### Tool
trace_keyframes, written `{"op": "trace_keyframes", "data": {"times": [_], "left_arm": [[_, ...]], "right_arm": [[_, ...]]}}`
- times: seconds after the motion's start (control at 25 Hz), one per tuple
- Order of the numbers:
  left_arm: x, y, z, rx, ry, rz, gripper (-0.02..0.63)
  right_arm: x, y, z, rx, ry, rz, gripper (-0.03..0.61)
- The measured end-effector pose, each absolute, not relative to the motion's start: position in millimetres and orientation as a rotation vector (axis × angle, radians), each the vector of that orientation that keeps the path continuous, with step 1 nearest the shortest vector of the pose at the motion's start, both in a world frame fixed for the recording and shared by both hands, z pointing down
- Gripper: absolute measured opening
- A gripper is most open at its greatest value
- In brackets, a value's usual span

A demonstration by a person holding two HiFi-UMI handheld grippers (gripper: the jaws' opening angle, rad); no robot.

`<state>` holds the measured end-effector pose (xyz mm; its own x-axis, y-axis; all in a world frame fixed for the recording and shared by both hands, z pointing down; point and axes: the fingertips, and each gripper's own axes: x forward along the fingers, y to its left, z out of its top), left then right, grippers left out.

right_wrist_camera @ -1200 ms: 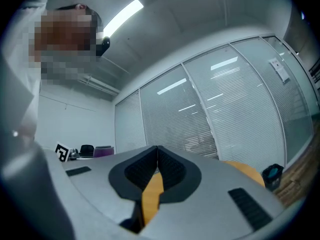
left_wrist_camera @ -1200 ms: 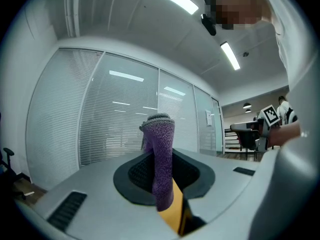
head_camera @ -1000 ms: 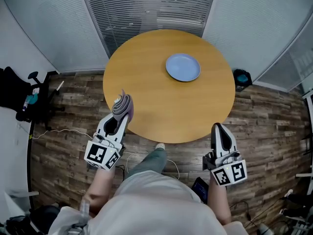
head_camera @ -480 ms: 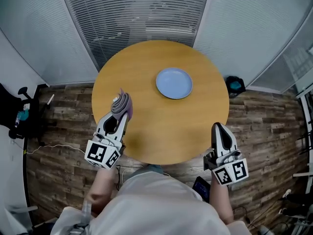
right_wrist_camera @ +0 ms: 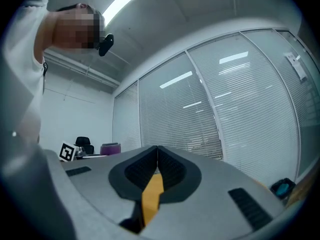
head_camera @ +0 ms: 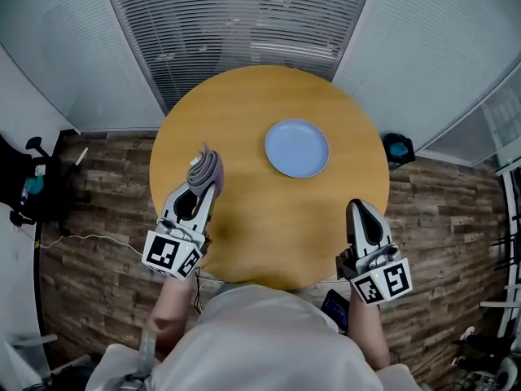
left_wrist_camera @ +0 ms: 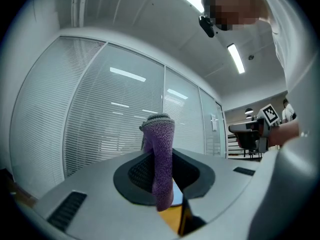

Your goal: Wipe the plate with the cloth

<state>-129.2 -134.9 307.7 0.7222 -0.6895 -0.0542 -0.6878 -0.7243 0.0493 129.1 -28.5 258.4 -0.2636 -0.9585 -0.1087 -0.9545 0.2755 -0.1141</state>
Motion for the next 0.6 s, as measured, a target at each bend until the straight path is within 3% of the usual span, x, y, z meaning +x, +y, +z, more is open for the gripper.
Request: {"op": "trace_keyframes", "data": {"times": [0.6], "left_arm": [[-101.3,-145.4,315.7,2.824,-1.237,-0.066,0.071]], "right_arm": [[179.9,-66.6,266.8,-1.772,2.385,-0.111,0.02]]}}
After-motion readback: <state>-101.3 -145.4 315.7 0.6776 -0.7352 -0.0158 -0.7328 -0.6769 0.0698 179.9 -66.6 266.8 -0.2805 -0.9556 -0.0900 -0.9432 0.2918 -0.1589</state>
